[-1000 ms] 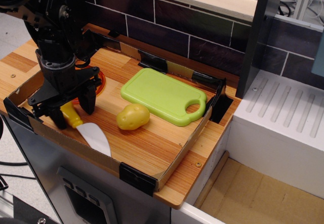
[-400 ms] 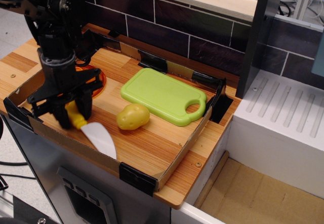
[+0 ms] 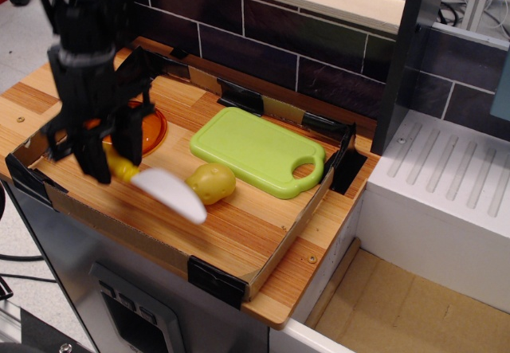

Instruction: Put knife on cutting board

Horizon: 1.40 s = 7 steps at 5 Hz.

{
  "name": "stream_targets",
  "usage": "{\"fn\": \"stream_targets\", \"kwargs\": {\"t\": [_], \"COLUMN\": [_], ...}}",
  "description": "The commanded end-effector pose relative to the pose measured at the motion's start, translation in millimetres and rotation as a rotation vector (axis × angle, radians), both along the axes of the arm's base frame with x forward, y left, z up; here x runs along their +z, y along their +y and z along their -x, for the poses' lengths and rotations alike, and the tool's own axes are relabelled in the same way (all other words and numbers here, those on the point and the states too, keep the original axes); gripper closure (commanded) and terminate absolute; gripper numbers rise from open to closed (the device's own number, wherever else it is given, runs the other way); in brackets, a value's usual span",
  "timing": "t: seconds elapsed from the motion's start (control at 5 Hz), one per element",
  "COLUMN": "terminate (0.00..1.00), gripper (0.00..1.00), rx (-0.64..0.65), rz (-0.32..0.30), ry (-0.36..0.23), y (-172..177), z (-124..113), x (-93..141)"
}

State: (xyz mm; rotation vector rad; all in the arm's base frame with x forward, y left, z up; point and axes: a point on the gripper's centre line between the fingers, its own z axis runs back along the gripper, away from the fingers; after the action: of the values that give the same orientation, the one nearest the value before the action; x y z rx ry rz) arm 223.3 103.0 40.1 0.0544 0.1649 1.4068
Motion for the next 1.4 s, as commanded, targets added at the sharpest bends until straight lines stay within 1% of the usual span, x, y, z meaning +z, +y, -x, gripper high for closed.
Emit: {"fn": "stream_targets", "kwargs": {"t": [0.0, 0.2, 0.4, 0.6, 0.8, 1.0, 1.2], "terminate": [0.00, 0.00, 0.00, 0.00, 0.00, 0.00, 0.00], "gripper": [1.00, 1.00, 1.00, 1.00, 1.00, 1.00, 0.00], "rx": [0.052, 0.113, 0.161, 0.140, 0.141, 0.139, 0.099], "rz": [0.138, 0.129, 0.089, 0.087, 0.062, 0.044, 0.056], "ry": [-0.115, -0.141, -0.173, -0.169, -0.170, -0.167, -0.173], "y": [-6.3, -19.0, -24.9, -32.8, -42.2, -43.9, -43.3], "z": [-35.4, -63.6, -85.1, -97.1, -105.6, -106.7, -106.6], "x": [61.8, 50.9, 30.1, 12.0, -1.1, -11.3, -8.0]}}
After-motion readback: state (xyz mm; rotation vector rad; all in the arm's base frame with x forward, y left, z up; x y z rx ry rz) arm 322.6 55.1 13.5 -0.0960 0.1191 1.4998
